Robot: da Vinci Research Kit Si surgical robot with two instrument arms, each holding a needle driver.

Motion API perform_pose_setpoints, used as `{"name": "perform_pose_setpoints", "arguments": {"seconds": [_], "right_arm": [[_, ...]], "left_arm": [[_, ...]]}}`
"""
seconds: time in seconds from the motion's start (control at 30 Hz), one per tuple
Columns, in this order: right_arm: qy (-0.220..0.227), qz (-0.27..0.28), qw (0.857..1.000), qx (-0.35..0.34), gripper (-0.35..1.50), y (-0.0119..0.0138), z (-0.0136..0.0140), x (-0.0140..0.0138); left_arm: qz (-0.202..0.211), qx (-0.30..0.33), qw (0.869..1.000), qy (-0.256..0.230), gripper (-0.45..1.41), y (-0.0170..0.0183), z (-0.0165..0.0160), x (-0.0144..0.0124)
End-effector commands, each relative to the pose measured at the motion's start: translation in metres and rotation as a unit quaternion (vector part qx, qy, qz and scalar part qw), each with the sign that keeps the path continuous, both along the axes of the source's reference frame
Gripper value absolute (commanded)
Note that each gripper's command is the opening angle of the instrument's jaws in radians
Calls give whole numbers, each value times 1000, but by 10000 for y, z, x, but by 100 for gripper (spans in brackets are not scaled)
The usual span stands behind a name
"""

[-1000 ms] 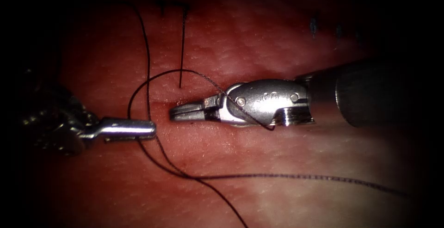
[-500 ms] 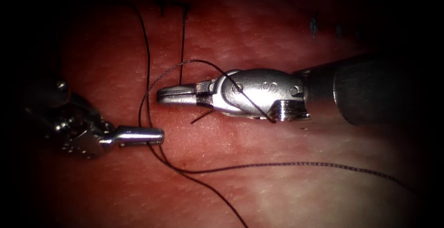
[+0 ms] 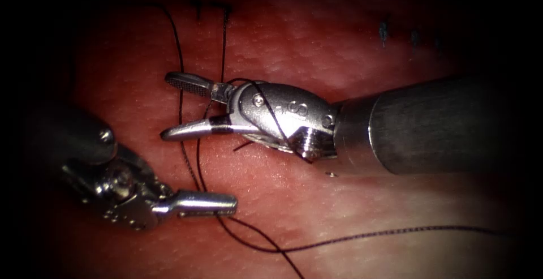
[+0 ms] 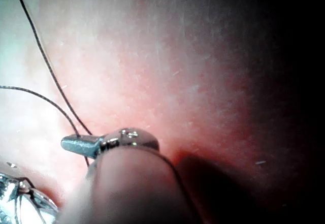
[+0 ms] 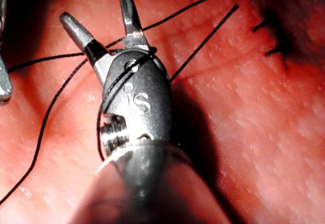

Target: Wound Closure

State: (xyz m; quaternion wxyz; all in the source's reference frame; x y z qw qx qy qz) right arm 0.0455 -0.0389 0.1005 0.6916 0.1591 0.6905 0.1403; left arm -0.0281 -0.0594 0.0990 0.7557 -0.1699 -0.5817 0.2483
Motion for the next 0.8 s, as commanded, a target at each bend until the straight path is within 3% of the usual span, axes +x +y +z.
{"name": "perform_pose_setpoints", "arguments": {"seconds": [0.03,0.27,0.37,0.47,0.8], "right_arm": [[-12,-8,1000,-2,103,0,8,5],[-43,-38,998,-21,93,-10,15,-1],[-52,-48,997,-30,93,-16,17,-2],[-52,-54,997,-31,101,-22,18,-2],[-51,-77,995,-33,99,-29,16,-10]], "left_arm": [[2,2,1000,-2,-45,-9,-3,-3],[7,20,1000,-13,-45,11,-54,7],[10,-5,1000,-12,-45,35,-71,10],[13,-24,1000,-8,-45,49,-72,11],[37,-17,999,-32,-45,107,-52,28]]}}
